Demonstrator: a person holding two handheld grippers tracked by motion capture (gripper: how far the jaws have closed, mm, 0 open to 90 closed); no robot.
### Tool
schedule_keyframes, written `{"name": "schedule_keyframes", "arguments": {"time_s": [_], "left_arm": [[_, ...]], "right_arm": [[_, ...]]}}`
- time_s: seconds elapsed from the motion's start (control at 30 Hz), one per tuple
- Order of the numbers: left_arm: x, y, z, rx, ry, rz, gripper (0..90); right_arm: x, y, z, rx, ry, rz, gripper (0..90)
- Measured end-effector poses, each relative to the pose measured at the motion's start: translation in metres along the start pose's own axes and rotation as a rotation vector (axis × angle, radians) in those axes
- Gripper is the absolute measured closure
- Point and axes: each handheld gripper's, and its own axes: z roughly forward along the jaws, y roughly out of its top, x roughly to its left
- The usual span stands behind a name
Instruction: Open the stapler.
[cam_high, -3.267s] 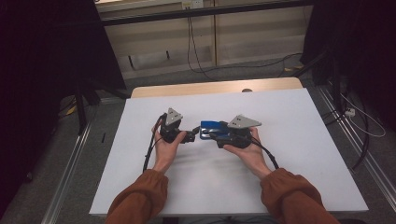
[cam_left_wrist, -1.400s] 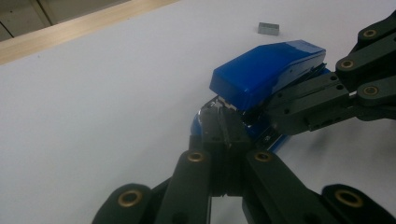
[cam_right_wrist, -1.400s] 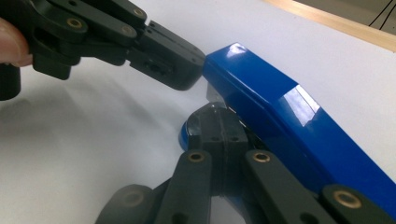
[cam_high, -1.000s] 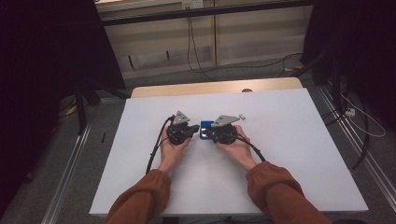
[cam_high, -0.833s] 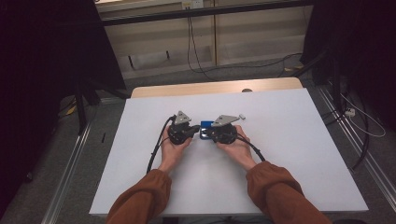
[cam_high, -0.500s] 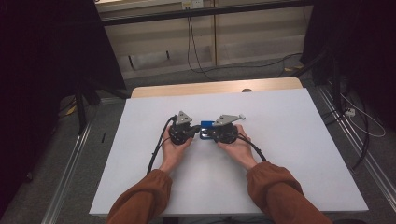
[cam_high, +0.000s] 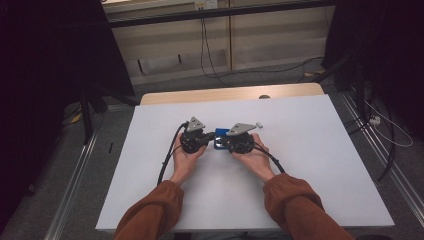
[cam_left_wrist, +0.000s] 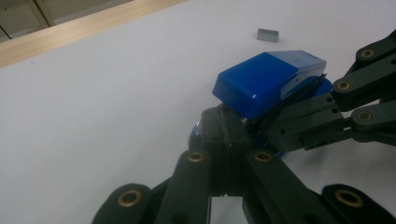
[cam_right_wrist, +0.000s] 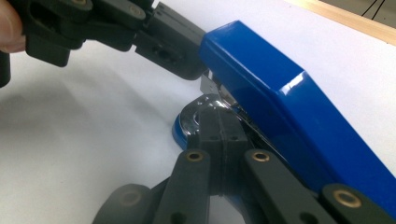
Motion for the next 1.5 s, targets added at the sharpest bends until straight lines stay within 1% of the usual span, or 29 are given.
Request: {"name": "schedule_keyframes", "arguments": {"time_s": [0.03,0.1,0.13,0.2,0.27,0.3,0.57,0.6,0.63,0.67,0.7,0.73,0.8,0.83,0.93,0.97,1.1,1.13,1.3,1.37,1.43,1.5], "left_arm": [[0.0,0.0,0.0,0.0,0.0,0.0,90.0],[-0.001,0.001,-0.001,-0.008,0.002,-0.002,90.0],[-0.001,0.002,-0.001,-0.009,0.008,-0.003,90.0],[-0.002,0.004,-0.001,-0.019,0.002,-0.012,90.0],[-0.002,0.005,-0.002,-0.023,0.004,-0.015,90.0],[-0.002,0.005,-0.002,-0.022,0.006,-0.01,90.0],[-0.002,0.008,-0.002,-0.027,0.002,-0.013,90.0],[-0.002,0.009,-0.002,-0.028,0.0,-0.018,90.0],[-0.002,0.009,-0.002,-0.028,0.0,-0.018,90.0],[0.0,0.01,-0.002,-0.034,-0.011,-0.025,90.0],[0.0,0.011,-0.002,-0.033,-0.012,-0.022,90.0],[0.0,0.011,-0.002,-0.03,-0.008,-0.02,90.0],[-0.001,0.012,-0.002,-0.039,-0.01,-0.029,90.0],[0.0,0.013,-0.002,-0.037,-0.012,-0.026,90.0],[-0.002,0.016,-0.003,-0.049,-0.015,-0.034,90.0],[-0.002,0.017,-0.003,-0.049,-0.016,-0.027,90.0],[-0.002,0.019,-0.003,-0.048,-0.017,-0.029,90.0],[-0.002,0.02,-0.003,-0.044,-0.012,-0.021,90.0],[-0.003,0.022,-0.003,-0.055,-0.015,-0.025,90.0],[-0.005,0.022,-0.003,-0.06,0.001,-0.021,90.0],[-0.005,0.022,-0.004,-0.071,-0.013,-0.03,90.0],[-0.006,0.023,-0.004,-0.069,-0.006,-0.024,90.0]], "right_arm": [[0.001,0.0,0.0,0.001,-0.005,-0.013,90.0],[0.003,-0.001,0.0,-0.004,-0.017,-0.022,90.0],[0.003,-0.001,0.0,-0.008,-0.016,-0.021,90.0],[0.002,-0.001,0.0,-0.011,-0.01,-0.011,90.0],[0.002,-0.001,0.0,-0.01,-0.007,-0.011,90.0],[0.001,-0.001,0.0,-0.01,-0.005,-0.006,90.0],[-0.002,-0.001,0.0,-0.01,0.013,0.019,90.0],[-0.002,-0.001,0.0,-0.004,0.014,0.032,90.0],[-0.002,-0.001,0.0,-0.004,0.014,0.032,90.0],[-0.003,0.0,-0.001,0.002,0.019,0.028,90.0],[-0.003,0.0,-0.001,0.004,0.02,0.033,90.0],[-0.004,0.0,0.0,0.006,0.02,0.028,90.0],[-0.003,0.0,0.0,0.007,0.019,0.024,90.0],[-0.003,0.001,0.0,0.007,0.019,0.024,90.0],[-0.004,0.001,0.0,0.012,0.022,0.028,90.0],[-0.004,0.002,-0.001,0.016,0.022,0.032,90.0],[-0.003,0.002,0.0,0.019,0.018,0.035,90.0],[-0.003,0.002,0.0,0.02,0.018,0.036,90.0],[-0.004,0.002,0.0,0.018,0.021,0.033,90.0],[-0.004,0.002,0.0,0.017,0.023,0.035,90.0],[-0.004,0.002,0.0,0.016,0.021,0.037,90.0],[-0.004,0.001,0.0,0.011,0.022,0.041,90.0]]}}
